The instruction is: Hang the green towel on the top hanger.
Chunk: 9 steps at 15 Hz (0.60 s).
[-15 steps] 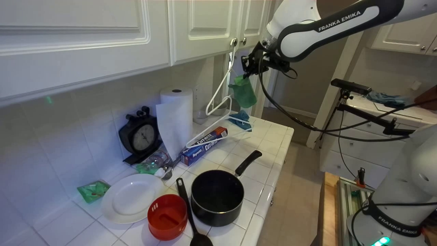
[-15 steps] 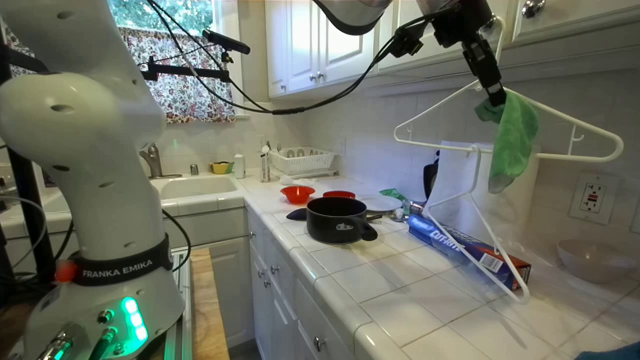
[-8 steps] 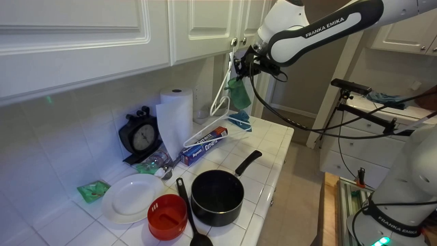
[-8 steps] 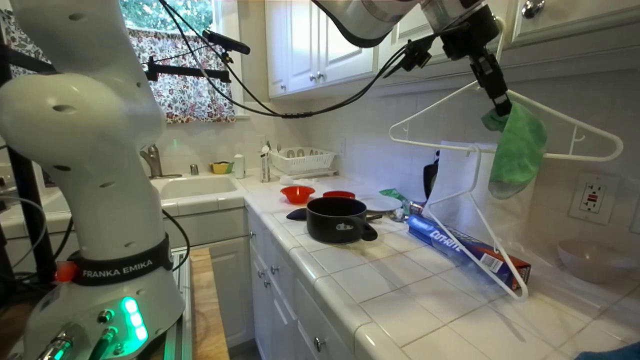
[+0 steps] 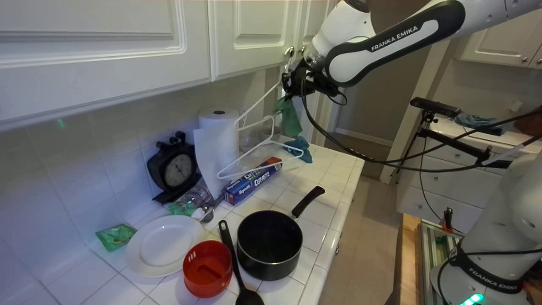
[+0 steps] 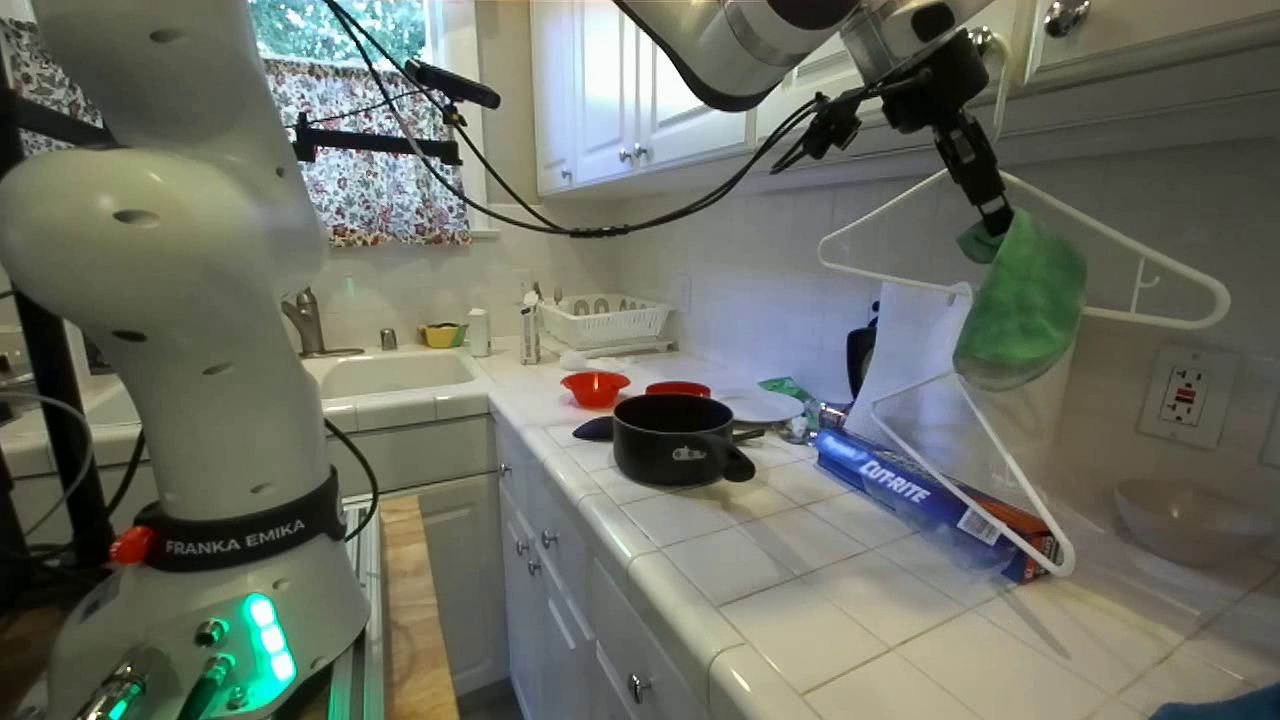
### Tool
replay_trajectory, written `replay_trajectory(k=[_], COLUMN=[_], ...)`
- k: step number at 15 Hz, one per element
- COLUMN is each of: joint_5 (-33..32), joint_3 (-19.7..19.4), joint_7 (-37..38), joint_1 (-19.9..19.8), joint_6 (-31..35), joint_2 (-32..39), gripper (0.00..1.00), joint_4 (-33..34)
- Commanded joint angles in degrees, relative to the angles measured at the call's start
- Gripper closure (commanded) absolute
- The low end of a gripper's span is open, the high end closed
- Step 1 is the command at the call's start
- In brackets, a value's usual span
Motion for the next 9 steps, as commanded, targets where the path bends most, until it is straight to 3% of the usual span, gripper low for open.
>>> replay_trajectory(k=[1,6,9], joint_5=[-1.3,-6.79,-14.54], joint_3=[0.72,1.0,1.02], joint_7=[2.43,8.55,15.41], joint_1=[0.15,-0.45,-0.83], joint_6=[1.64,4.24,6.38], joint_2=[2.41,3.02,1.9], gripper=[0.95,0.95,0.95], joint_4=[1.84,1.91,1.26])
